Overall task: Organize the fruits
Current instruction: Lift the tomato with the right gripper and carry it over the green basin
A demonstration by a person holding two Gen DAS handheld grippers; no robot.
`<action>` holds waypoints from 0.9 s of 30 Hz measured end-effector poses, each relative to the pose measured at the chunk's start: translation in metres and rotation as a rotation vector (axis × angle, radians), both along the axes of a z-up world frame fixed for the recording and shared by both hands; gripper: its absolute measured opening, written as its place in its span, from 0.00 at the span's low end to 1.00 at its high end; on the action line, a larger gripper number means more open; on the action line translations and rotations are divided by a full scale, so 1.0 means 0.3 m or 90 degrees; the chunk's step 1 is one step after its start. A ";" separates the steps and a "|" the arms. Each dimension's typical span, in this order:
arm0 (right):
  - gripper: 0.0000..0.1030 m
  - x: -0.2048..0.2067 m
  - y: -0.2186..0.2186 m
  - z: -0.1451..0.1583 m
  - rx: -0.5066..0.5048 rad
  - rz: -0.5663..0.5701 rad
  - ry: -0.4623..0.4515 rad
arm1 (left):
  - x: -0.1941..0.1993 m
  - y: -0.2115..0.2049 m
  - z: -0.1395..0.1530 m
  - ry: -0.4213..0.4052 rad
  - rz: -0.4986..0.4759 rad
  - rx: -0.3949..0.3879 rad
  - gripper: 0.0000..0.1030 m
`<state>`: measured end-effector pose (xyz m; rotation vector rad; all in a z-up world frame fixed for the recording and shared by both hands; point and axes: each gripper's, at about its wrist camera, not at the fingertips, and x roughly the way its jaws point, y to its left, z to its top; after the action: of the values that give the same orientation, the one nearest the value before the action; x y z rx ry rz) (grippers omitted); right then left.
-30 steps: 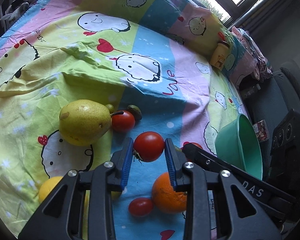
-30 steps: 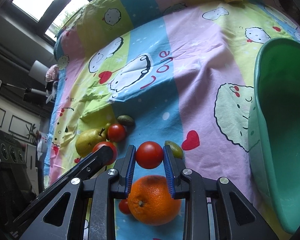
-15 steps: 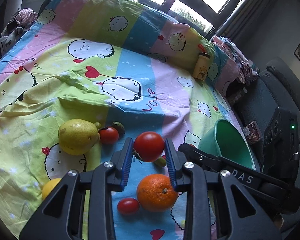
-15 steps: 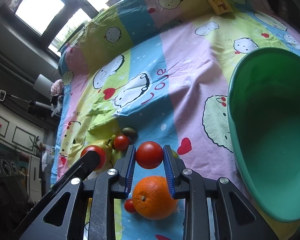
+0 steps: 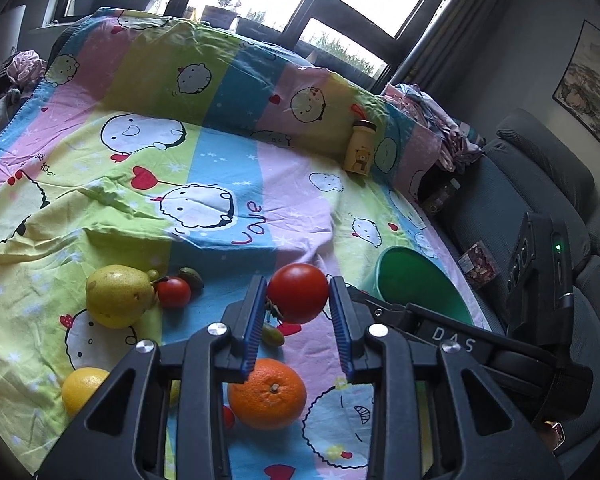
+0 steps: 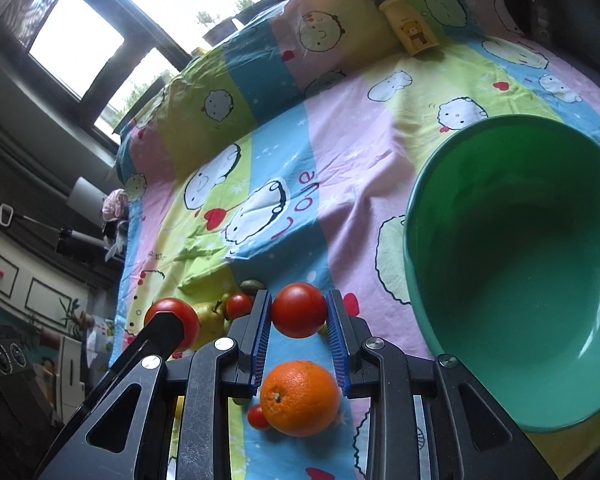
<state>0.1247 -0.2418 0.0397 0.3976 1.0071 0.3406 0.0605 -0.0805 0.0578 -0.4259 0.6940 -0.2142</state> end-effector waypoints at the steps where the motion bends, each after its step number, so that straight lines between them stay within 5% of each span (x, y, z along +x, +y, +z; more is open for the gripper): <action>1: 0.29 -0.002 -0.011 0.003 -0.001 -0.007 -0.003 | -0.001 -0.009 0.004 -0.003 -0.006 0.000 0.31; 27: 0.29 -0.040 -0.261 0.062 0.009 -0.177 -0.041 | 0.112 -0.243 0.092 -0.034 -0.133 0.066 0.31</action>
<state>0.1127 -0.3202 0.0582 0.5295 0.8727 0.1095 0.0942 -0.1535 0.0855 -0.2477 0.6941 -0.3831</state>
